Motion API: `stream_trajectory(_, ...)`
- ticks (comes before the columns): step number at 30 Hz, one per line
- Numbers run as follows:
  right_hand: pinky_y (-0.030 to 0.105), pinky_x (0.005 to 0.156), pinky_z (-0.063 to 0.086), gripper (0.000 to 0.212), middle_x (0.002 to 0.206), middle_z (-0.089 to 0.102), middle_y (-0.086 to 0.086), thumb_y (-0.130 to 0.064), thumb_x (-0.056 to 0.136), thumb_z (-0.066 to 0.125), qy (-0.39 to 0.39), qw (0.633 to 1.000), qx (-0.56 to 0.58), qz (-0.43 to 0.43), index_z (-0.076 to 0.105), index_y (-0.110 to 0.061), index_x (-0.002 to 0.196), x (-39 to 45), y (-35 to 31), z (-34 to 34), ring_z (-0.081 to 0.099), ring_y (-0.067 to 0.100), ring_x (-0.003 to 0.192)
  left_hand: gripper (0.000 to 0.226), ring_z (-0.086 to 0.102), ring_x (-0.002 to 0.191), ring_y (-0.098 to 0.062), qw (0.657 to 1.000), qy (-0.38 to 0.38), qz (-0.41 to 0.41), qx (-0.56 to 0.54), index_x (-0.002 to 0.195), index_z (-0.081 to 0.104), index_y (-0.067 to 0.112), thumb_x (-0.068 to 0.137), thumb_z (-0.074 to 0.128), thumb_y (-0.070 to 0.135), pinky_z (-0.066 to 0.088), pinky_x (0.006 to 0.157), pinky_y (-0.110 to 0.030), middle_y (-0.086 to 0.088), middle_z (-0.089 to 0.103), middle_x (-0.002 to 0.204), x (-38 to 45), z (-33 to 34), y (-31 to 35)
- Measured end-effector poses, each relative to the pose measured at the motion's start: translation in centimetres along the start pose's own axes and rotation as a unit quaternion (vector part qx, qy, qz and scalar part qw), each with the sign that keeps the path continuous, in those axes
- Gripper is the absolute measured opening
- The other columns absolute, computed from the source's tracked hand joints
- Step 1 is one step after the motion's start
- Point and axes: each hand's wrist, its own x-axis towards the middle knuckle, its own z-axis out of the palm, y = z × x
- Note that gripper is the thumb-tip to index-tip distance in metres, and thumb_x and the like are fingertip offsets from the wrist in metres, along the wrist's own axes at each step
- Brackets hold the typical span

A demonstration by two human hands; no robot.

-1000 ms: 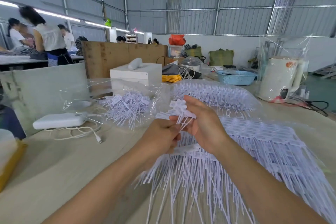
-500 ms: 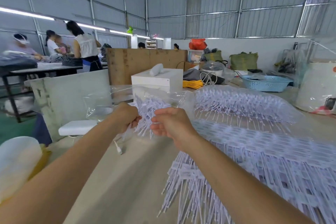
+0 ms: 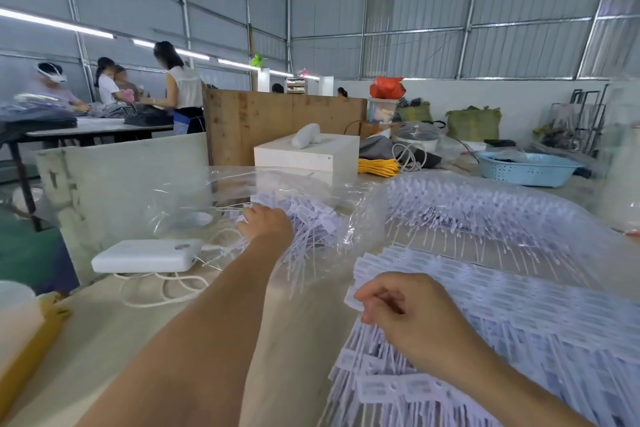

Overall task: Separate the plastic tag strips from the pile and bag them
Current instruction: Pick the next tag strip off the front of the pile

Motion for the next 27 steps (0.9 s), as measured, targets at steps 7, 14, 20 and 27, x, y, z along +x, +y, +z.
stream_trajectory(7,0.007,0.059,0.046,0.017,0.080,0.069,-0.004,-0.006,0.090,0.057,0.036,0.999,-0.017,0.012,0.070,-0.018,0.091,-1.8,0.4,-1.2,0.067,0.004,0.075,0.038,0.035,0.126,-0.034,0.996,0.008,0.074,0.047,0.126,0.050,0.010,0.091,0.046,0.023,0.033,0.100,-0.047,-0.018,0.041,0.136,-5.8,-5.4,1.5)
stream_trajectory(14,0.015,0.058,0.050,0.027,0.073,0.067,-0.007,-0.003,0.087,0.059,0.094,0.995,0.028,0.035,0.067,-0.026,0.076,-6.0,0.4,-5.6,0.063,0.004,0.066,0.019,0.047,0.115,-0.030,0.954,0.000,0.293,-0.071,0.102,0.054,0.011,0.094,0.047,0.026,0.041,0.088,-0.036,-0.011,0.053,0.119,-20.0,-9.2,5.5)
stream_trajectory(20,0.014,0.053,0.045,0.011,0.077,0.067,0.005,-0.005,0.086,0.063,0.153,0.983,-0.029,0.094,0.068,-0.014,0.081,-11.3,2.9,-10.2,0.057,0.003,0.056,0.034,0.055,0.072,-0.026,0.880,-0.144,0.447,-0.072,0.071,0.057,0.004,0.091,0.056,0.031,0.041,0.064,-0.033,-0.014,0.055,0.075,-26.8,-7.7,7.2)
stream_trajectory(27,0.022,0.066,0.051,0.017,0.079,0.061,-0.002,-0.002,0.090,0.053,0.138,0.974,-0.076,0.160,0.069,-0.004,0.097,-13.7,5.5,-12.1,0.059,0.016,0.071,0.049,0.055,0.096,-0.022,0.905,-0.132,0.401,-0.042,0.110,0.054,0.011,0.081,0.066,0.049,0.047,0.081,-0.032,-0.008,0.054,0.107,-26.1,-5.0,7.9)
